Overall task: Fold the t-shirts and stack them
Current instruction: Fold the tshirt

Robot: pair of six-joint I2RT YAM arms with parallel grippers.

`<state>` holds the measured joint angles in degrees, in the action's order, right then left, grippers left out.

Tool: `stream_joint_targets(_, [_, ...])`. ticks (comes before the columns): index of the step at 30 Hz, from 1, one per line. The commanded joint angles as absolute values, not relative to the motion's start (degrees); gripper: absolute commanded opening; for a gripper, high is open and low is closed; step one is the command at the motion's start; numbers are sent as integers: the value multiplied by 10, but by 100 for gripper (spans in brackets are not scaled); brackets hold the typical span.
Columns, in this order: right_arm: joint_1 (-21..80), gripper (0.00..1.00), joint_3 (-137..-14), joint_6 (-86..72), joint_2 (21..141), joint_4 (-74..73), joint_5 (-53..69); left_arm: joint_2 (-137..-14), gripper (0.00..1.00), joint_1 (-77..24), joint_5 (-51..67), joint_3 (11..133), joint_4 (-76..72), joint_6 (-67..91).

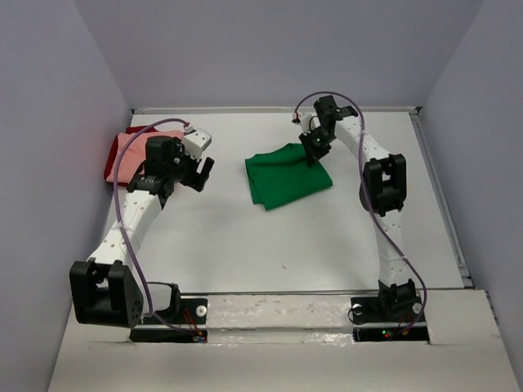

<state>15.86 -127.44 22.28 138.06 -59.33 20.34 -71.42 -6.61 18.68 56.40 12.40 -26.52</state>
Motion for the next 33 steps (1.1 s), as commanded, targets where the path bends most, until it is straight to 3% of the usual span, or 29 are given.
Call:
stream_joint_targets(1, [163, 0, -1328, 220, 1395, -595, 214, -699, 89, -59, 173, 552, 96, -272])
stream_joint_targets(22, [174, 0, -1474, 209, 1521, -429, 128, -701, 91, -17, 185, 542, 97, -278])
stream_joint_targets(28, [185, 0, -1452, 221, 1502, -420, 103, -701, 92, -8, 203, 541, 97, -273])
stream_joint_targets(30, [185, 0, -1427, 226, 1467, -419, 98, -698, 99, -5, 215, 541, 97, -269])
stream_joint_targets(33, [185, 0, -1373, 229, 1397, -415, 103, -690, 99, 12, 276, 534, 91, -256])
